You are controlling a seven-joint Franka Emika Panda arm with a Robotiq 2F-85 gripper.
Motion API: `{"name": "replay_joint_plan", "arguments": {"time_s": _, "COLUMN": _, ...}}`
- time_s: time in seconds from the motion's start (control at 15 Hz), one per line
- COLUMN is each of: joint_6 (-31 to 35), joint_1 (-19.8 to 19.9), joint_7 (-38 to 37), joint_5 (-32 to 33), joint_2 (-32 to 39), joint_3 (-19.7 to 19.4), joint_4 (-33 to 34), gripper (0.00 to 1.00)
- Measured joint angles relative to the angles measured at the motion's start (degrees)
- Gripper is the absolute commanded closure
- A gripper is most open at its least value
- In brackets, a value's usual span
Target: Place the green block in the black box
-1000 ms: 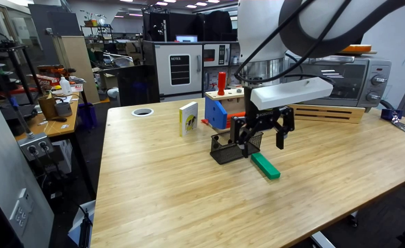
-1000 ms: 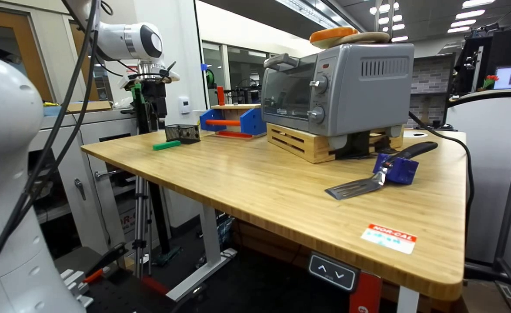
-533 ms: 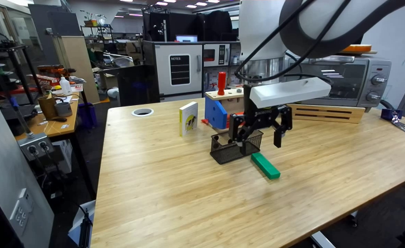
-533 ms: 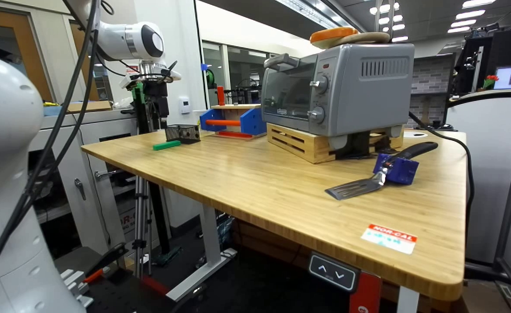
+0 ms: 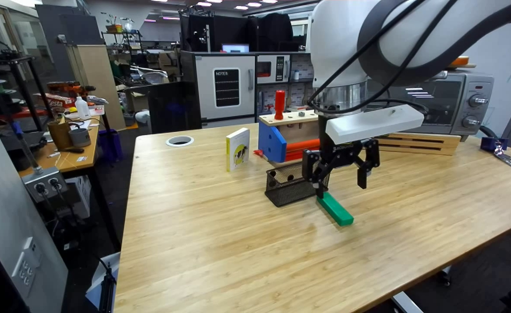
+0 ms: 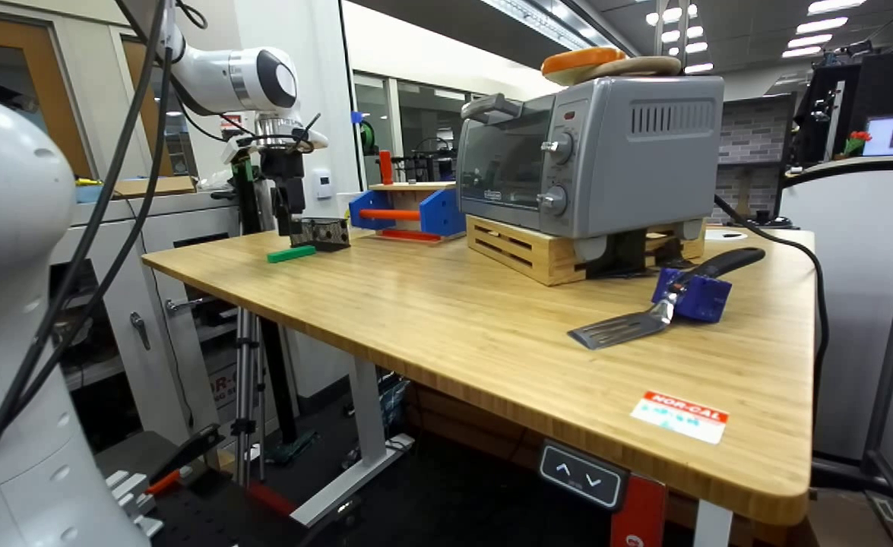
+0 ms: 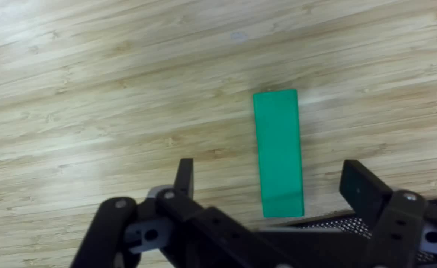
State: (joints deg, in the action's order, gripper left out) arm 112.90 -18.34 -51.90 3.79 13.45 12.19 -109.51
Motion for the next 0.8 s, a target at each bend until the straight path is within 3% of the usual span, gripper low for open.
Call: {"name": "replay_joint_plan", "arguments": {"time_s": 0.8, "joint_6": 8.0, "joint_1": 0.1, "joint_7": 3.4, "joint_5": -1.8, "joint_2": 1.0, "joint_3": -0.1, "joint_4": -1.9, "gripper": 0.00}}
